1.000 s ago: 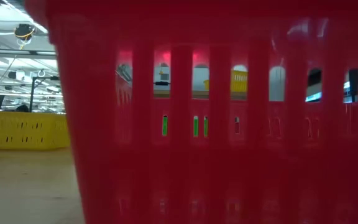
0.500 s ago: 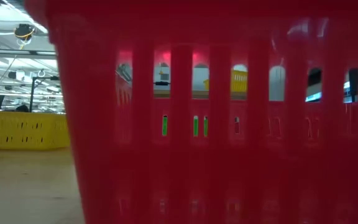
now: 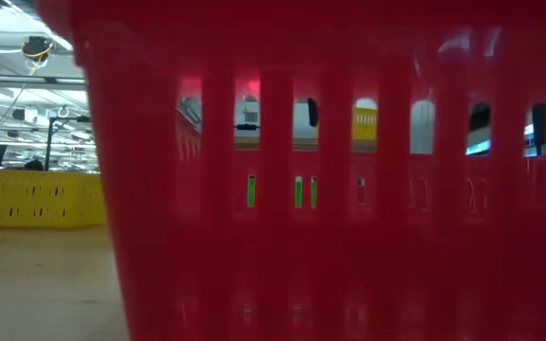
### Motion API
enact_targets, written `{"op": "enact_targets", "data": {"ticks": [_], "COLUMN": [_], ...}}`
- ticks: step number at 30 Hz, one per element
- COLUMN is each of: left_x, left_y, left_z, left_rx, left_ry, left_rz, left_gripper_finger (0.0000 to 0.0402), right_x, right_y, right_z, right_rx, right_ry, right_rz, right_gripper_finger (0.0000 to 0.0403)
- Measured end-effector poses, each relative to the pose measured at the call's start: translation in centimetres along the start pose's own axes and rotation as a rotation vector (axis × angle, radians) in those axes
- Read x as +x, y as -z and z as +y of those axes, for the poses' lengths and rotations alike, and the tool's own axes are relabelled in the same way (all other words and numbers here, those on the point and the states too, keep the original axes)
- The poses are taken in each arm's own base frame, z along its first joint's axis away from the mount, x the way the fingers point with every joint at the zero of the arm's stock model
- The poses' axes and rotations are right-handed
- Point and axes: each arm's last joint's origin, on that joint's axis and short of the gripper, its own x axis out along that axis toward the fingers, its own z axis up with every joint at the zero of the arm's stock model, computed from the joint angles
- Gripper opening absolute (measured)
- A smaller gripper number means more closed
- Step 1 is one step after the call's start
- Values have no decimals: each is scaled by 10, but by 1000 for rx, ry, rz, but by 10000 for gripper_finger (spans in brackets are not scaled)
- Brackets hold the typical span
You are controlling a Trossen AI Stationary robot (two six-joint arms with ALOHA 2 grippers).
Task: Stack baskets on shelf by color
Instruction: Put the top right yellow bin on the shelf, then put the middle red bin on the shelf
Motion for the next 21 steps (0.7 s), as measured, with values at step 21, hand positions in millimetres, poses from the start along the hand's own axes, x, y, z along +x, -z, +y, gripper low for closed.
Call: {"op": "enact_targets", "data": {"ticks": [21], "left_x": [0], "left_y": [0], "left_z": [0], "left_rx": [4], "left_ry": [1], "left_rz": [0], "left_gripper_finger": [0], "right_x": [-112], "right_y": [43], "right_z": [32], "right_rx": [-62], "right_ry": [55], "right_rz": [-141], "right_gripper_finger": [0]}}
